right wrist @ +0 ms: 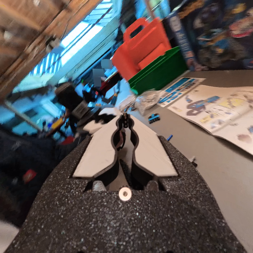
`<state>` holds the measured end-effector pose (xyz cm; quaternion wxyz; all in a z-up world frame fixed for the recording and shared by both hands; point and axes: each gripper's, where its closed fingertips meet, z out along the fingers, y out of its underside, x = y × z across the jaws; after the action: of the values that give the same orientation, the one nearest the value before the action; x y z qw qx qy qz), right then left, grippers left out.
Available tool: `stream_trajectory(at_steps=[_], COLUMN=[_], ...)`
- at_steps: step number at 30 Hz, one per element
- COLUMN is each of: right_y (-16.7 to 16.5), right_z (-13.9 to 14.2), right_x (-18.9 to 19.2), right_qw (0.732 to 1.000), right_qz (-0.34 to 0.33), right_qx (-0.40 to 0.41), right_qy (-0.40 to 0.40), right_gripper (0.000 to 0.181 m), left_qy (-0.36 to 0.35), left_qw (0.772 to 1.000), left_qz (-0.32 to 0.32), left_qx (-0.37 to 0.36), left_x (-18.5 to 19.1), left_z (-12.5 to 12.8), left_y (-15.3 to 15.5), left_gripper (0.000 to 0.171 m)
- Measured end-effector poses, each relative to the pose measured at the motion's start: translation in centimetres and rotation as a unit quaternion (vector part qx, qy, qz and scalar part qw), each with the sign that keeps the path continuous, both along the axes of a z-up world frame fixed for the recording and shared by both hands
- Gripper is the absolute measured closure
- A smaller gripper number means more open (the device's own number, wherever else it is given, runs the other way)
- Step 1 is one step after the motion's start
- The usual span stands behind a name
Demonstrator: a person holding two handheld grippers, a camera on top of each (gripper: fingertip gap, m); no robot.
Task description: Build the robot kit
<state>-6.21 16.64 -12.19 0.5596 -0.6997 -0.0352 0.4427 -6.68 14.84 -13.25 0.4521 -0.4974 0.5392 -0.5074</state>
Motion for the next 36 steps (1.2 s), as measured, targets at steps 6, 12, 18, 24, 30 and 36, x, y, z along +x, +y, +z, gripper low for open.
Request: stream_trajectory(at_steps=[6,12,18,24,30,36], right_y=[1.2,1.1,1.3,1.4,3.5,5.8], right_z=[-1.3,-1.2,-1.6,-2.4,-10.1,-13.0], right_x=[0.2,-0.3,-0.2,2.3,0.3,-2.8], right_qw=[0.996,0.987,0.991,0.975,0.892,0.885], right_qz=[-0.084,-0.124,-0.115,-0.116,0.016,-0.027], right_qx=[-0.029,-0.002,-0.024,-0.021,-0.217,-0.252], right_qy=[-0.002,-0.106,-0.068,-0.187,-0.395,-0.390], right_gripper=[0.174,0.174,0.172,0.159,0.148,0.154], left_qy=[0.035,0.027,0.051,0.050,0.052,0.069], left_qw=[0.982,0.985,0.985,0.983,0.966,0.961], left_qz=[0.115,0.116,0.114,0.174,0.246,0.267], left_qx=[0.144,0.123,0.122,-0.014,-0.057,0.003], left_x=[0.8,1.0,0.8,-2.5,-5.4,-5.4], left_z=[-1.3,-1.0,-1.5,-1.2,-1.8,-2.0], left_y=[1.8,1.9,2.3,8.2,12.9,12.9], left_gripper=[0.150,0.161,0.164,0.164,0.164,0.164])
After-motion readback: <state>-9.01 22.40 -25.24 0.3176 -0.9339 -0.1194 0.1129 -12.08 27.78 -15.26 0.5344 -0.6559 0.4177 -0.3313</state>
